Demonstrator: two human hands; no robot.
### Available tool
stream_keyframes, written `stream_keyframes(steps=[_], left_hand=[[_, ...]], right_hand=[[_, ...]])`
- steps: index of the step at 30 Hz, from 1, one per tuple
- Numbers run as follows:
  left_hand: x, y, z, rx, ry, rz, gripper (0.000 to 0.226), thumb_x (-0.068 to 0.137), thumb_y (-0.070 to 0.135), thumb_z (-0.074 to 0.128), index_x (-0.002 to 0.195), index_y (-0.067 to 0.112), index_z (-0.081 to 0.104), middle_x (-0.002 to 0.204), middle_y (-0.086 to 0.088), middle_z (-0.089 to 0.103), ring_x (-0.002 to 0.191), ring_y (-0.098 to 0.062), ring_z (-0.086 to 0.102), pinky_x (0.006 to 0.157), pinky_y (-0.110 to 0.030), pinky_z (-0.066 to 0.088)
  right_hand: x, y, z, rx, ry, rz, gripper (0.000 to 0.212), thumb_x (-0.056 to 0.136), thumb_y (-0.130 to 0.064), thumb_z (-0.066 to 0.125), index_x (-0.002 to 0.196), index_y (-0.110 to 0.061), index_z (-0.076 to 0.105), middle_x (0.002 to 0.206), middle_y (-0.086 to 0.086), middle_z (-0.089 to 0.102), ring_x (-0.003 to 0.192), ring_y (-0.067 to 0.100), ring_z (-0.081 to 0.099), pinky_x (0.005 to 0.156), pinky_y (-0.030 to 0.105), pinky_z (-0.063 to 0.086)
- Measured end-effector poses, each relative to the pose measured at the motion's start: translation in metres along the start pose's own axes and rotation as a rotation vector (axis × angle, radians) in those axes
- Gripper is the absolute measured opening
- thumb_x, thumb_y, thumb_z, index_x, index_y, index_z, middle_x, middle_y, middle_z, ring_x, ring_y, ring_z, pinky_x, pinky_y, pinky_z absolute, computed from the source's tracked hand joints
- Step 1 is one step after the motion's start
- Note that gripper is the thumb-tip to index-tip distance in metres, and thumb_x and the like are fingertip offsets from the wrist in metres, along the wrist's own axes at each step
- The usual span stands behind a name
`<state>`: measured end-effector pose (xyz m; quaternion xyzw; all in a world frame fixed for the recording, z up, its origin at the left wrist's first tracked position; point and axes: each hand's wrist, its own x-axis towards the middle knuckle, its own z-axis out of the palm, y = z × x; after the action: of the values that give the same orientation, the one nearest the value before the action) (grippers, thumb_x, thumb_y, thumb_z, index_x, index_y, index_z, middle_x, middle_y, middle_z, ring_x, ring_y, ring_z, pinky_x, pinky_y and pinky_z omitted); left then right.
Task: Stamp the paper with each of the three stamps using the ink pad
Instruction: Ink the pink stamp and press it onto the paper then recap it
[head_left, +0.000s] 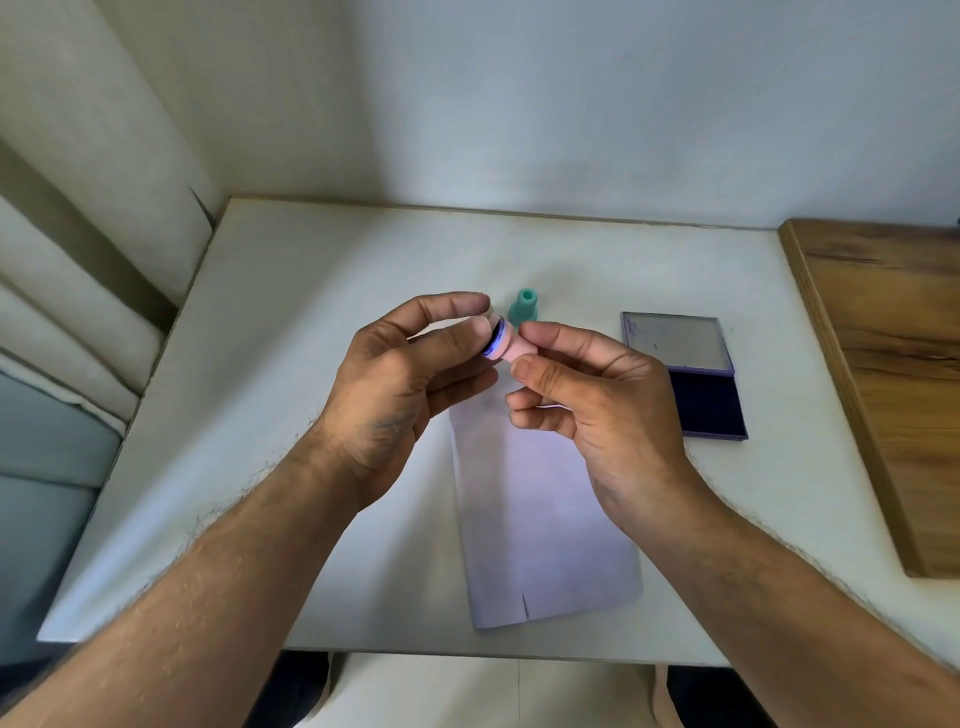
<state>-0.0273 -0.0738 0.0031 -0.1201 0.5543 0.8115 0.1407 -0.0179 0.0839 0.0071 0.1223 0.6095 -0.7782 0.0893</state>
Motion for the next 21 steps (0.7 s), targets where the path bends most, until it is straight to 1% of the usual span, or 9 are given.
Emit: stream_keyframes(steps=[2, 5, 10, 12, 14, 16, 19, 21], left_hand=[[-0.001, -0.001, 0.001, 0.029, -0.023, 0.0, 0.036, 0.075, 0.022, 0.068, 0.11, 0.014, 0.071, 0.106, -0.009, 0.074, 0.099, -0.024, 0.07, 0.092, -0.036, 0.053], [-0.001, -0.003, 0.002, 0.062, -0.037, 0.01, 0.037, 0.076, 0.023, 0.066, 0.111, 0.013, 0.071, 0.108, -0.008, 0.074, 0.103, -0.022, 0.07, 0.089, -0.032, 0.053], [0.001, -0.005, 0.001, 0.105, -0.028, 0.035, 0.037, 0.075, 0.022, 0.066, 0.11, 0.012, 0.071, 0.108, -0.009, 0.074, 0.103, -0.023, 0.07, 0.092, -0.034, 0.053], [0.001, -0.006, 0.001, 0.118, -0.03, 0.04, 0.036, 0.075, 0.021, 0.067, 0.109, 0.011, 0.072, 0.107, -0.006, 0.074, 0.102, -0.022, 0.07, 0.092, -0.036, 0.052], [0.001, -0.008, 0.001, 0.132, -0.031, 0.043, 0.034, 0.076, 0.021, 0.067, 0.108, 0.011, 0.072, 0.108, -0.003, 0.075, 0.102, -0.021, 0.07, 0.093, -0.038, 0.052], [0.002, -0.009, 0.001, 0.148, -0.026, 0.047, 0.032, 0.078, 0.02, 0.066, 0.108, 0.01, 0.072, 0.108, -0.002, 0.074, 0.104, -0.022, 0.07, 0.095, -0.038, 0.052], [0.002, -0.01, -0.001, 0.148, -0.019, 0.042, 0.03, 0.081, 0.016, 0.066, 0.11, 0.008, 0.072, 0.107, -0.008, 0.074, 0.104, -0.025, 0.069, 0.094, -0.038, 0.053], [0.003, -0.01, -0.003, 0.14, -0.019, 0.041, 0.032, 0.079, 0.015, 0.067, 0.11, 0.007, 0.072, 0.105, -0.011, 0.075, 0.1, -0.027, 0.07, 0.092, -0.037, 0.054]], right_hand=[[0.001, 0.0, -0.002, -0.007, 0.012, -0.009, 0.024, 0.081, 0.005, 0.07, 0.096, -0.013, 0.075, 0.073, 0.004, 0.073, 0.054, 0.018, 0.064, 0.056, 0.029, 0.057], [0.003, 0.0, -0.004, -0.053, 0.018, -0.047, 0.025, 0.08, 0.005, 0.07, 0.094, -0.015, 0.075, 0.074, 0.003, 0.073, 0.053, 0.019, 0.063, 0.056, 0.03, 0.056], [0.003, 0.001, -0.006, -0.264, 0.054, -0.213, 0.027, 0.079, 0.001, 0.074, 0.09, -0.023, 0.076, 0.078, -0.003, 0.075, 0.053, 0.019, 0.065, 0.055, 0.03, 0.057], [0.002, 0.001, -0.009, -0.373, 0.078, -0.28, 0.025, 0.079, -0.004, 0.076, 0.09, -0.027, 0.075, 0.073, -0.008, 0.073, 0.053, 0.017, 0.066, 0.055, 0.028, 0.057], [0.001, 0.002, -0.011, -0.496, 0.104, -0.38, 0.024, 0.078, -0.011, 0.078, 0.091, -0.031, 0.075, 0.069, -0.014, 0.071, 0.055, 0.016, 0.067, 0.057, 0.031, 0.058], [-0.001, 0.004, -0.013, -0.598, 0.115, -0.505, 0.022, 0.078, -0.016, 0.079, 0.095, -0.029, 0.075, 0.074, -0.019, 0.07, 0.057, 0.018, 0.065, 0.06, 0.036, 0.059], [-0.001, 0.007, -0.015, -0.7, 0.13, -0.642, 0.021, 0.079, -0.018, 0.079, 0.098, -0.023, 0.074, 0.081, -0.025, 0.068, 0.053, 0.018, 0.062, 0.056, 0.032, 0.056], [-0.002, 0.007, -0.015, -0.732, 0.142, -0.662, 0.02, 0.078, -0.021, 0.079, 0.098, -0.024, 0.075, 0.076, -0.024, 0.067, 0.052, 0.016, 0.061, 0.056, 0.031, 0.055]])
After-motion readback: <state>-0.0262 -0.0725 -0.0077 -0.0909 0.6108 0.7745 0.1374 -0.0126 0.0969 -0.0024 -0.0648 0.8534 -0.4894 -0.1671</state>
